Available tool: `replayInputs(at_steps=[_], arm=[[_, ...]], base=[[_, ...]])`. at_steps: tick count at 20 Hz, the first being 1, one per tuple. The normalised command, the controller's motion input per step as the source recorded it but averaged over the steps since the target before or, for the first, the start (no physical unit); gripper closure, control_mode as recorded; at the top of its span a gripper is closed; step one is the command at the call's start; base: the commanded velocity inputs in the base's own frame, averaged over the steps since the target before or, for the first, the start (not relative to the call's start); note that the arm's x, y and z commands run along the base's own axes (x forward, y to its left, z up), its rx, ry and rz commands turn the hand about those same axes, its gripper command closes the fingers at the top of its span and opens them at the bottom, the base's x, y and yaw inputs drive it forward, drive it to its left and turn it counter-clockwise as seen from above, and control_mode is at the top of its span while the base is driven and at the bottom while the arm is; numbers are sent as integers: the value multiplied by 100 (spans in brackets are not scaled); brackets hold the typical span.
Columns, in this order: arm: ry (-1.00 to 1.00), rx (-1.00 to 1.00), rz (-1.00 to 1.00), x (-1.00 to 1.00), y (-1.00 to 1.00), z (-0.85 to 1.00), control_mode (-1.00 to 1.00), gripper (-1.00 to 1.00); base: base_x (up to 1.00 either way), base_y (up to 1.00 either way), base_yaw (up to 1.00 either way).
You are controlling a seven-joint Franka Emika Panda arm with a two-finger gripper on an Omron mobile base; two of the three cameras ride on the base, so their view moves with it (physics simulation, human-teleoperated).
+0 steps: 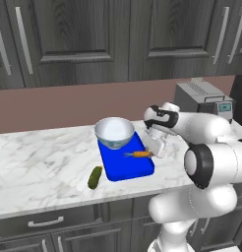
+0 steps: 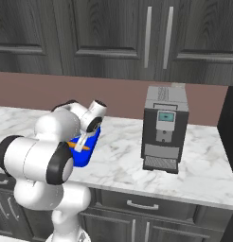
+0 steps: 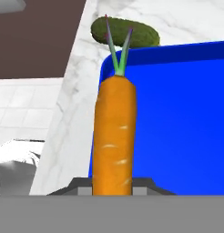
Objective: Place the two vegetables and bowl onto the tray for setting up a vegetable dip station.
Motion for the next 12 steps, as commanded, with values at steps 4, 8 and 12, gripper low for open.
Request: replayInputs(at_steps=[4, 8, 12], arm=[[-1, 0, 0, 15, 12, -5, -100, 100], [0, 3, 0, 10, 16, -15, -100, 100], [-2, 4, 0, 12, 18, -10, -100, 100]], base=[[0, 0, 0], [0, 0, 0], [0, 0, 0]])
